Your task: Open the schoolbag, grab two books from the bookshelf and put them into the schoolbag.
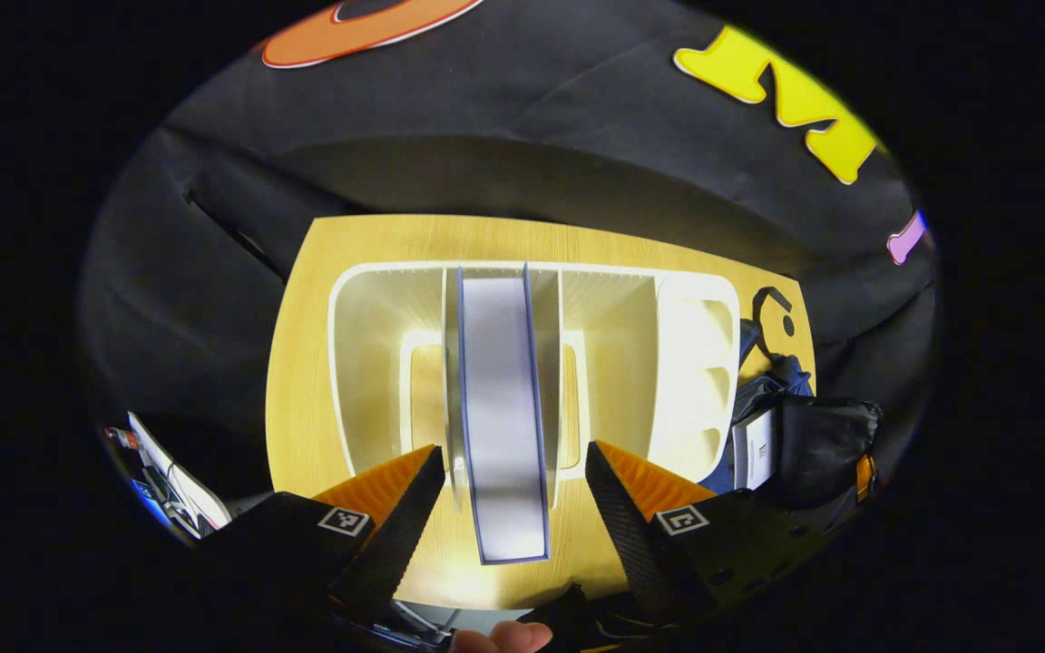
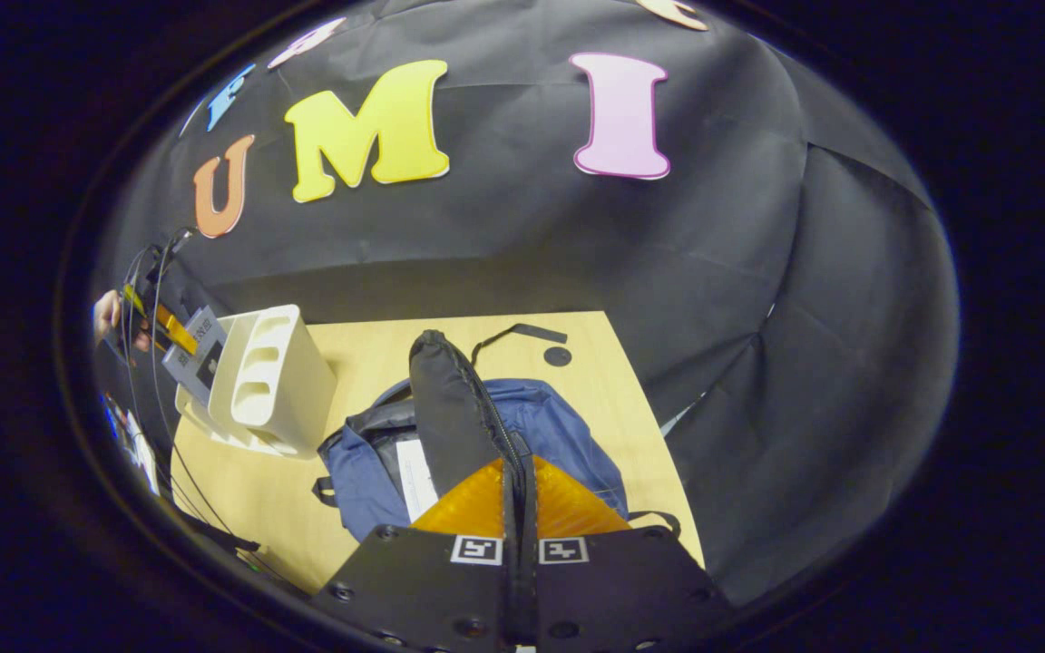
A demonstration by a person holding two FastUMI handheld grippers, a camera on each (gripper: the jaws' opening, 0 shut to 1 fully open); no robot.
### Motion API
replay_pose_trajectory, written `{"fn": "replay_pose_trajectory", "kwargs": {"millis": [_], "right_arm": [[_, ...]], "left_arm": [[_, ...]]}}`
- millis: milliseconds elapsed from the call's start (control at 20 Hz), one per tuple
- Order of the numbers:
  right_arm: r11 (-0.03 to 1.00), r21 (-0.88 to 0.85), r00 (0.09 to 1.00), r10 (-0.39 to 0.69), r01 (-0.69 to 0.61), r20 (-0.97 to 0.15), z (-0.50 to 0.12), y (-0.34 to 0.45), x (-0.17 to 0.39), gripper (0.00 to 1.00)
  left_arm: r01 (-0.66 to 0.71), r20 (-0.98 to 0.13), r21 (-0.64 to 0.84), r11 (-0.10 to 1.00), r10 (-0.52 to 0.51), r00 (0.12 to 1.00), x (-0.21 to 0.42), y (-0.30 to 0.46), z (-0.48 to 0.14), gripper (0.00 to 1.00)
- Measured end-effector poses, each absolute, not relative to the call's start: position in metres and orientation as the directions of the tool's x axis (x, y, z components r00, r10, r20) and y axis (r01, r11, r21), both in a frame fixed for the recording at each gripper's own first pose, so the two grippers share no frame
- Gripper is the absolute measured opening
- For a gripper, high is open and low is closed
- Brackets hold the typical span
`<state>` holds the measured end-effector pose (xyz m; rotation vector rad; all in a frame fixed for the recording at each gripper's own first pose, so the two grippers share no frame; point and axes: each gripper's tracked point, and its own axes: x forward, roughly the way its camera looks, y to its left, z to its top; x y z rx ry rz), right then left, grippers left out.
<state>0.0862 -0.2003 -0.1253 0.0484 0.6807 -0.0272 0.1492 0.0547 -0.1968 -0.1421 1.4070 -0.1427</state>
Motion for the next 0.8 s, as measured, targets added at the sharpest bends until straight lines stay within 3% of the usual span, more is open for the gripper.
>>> {"fn": "replay_pose_trajectory", "kwargs": {"millis": [150, 550, 600, 650, 800], "right_arm": [[0.998, 0.032, 0.773, -0.017, 0.048, -0.635, -0.126, -0.201, 0.087, 0.00], [0.999, 0.030, 0.771, -0.013, 0.041, -0.637, -0.125, -0.197, 0.089, 0.00], [0.999, 0.026, 0.771, -0.012, 0.038, -0.636, -0.125, -0.197, 0.087, 0.00], [0.999, 0.026, 0.772, -0.012, 0.036, -0.636, -0.126, -0.197, 0.089, 0.00], [0.999, 0.032, 0.774, -0.007, 0.036, -0.633, -0.127, -0.197, 0.089, 0.00]], "left_arm": [[0.007, -0.982, -0.165, 0.986, -0.165, 0.093, 0.145, 0.060, -0.212, 0.97], [-0.010, -0.996, -0.092, 0.996, -0.092, -0.004, 0.141, 0.066, -0.229, 0.74], [-0.014, -0.997, -0.075, 0.997, -0.075, -0.019, 0.138, 0.068, -0.231, 0.75], [-0.025, -0.997, -0.065, 0.998, -0.066, -0.030, 0.135, 0.071, -0.231, 0.62], [-0.073, -0.995, -0.089, 0.993, -0.091, -0.035, 0.129, 0.064, -0.228, 0.47]]}}
